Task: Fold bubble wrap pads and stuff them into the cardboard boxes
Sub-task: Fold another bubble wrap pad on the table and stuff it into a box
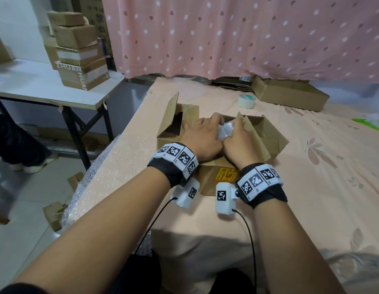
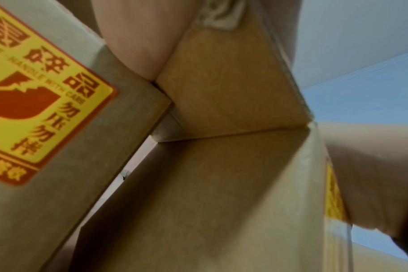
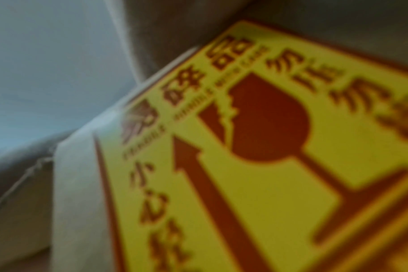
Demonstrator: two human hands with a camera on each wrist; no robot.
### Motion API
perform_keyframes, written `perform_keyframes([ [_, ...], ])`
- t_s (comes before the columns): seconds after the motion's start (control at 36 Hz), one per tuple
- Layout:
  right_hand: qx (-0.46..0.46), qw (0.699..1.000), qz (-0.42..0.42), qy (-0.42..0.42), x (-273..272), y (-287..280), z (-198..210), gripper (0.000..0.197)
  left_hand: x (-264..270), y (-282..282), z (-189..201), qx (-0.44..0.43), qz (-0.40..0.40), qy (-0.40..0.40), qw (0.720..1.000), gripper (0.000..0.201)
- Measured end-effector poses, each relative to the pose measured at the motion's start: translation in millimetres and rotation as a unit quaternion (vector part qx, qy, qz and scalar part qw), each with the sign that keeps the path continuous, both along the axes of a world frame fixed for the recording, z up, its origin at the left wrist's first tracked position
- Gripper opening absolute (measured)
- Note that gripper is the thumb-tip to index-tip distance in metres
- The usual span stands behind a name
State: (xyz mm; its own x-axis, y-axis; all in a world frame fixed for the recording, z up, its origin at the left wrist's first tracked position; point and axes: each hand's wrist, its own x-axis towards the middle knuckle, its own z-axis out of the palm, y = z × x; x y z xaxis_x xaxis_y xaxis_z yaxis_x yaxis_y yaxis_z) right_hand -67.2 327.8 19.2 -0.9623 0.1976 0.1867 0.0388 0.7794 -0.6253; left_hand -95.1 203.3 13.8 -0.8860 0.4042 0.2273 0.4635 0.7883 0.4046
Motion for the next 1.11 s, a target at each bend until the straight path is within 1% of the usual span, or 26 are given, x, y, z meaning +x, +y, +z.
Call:
perform_keyframes([
  [0.11,-0.020,1.000,-0.004,-0.008,-2,-2,-1,0.028,-1,1,0,-0.018,-0.003,0.011,1.000,0.040],
  [0.19,-0.019,1.000,-0.001,-0.018,-2,-1,-1,0.031,-2,2,-2,-0.045,0.005,0.013,0.999,0.032],
  [0.28,0.005,1.000,-0.007,-0.015,-3,0,-1,0.028,-2,4,-2,-0.078,0.021,0.014,0.997,0.040],
  [0.33,0.003,1.000,-0.009,-0.005,-4,0,-3,0.027,-2,4,-1,-0.103,0.027,0.012,0.994,0.047],
  [0.44,0.004,1.000,-0.011,0.017,-1,0,-1,0.048,-3,5,0,-0.138,0.038,0.015,0.990,0.052],
  [0.56,0.012,0.999,-0.024,0.025,-3,1,-1,0.056,-4,7,-3,-0.144,0.043,0.018,0.988,0.054],
  [0.69,0.004,0.999,-0.032,-0.011,-10,3,0,0.061,-2,8,0,-0.149,0.042,0.001,0.988,0.056],
  [0.86,0.035,0.998,-0.036,-0.026,-21,4,-6,0.056,-4,9,0,-0.166,0.048,-0.016,0.985,0.054],
  [0.97,0.064,0.997,-0.029,-0.036,-22,2,-9,0.046,-6,10,-2,-0.188,0.050,-0.017,0.981,0.058],
  [1.11,0.104,0.994,-0.032,-0.015,-22,-2,-12,0.035,-6,9,1,-0.208,0.048,-0.019,0.977,0.059],
])
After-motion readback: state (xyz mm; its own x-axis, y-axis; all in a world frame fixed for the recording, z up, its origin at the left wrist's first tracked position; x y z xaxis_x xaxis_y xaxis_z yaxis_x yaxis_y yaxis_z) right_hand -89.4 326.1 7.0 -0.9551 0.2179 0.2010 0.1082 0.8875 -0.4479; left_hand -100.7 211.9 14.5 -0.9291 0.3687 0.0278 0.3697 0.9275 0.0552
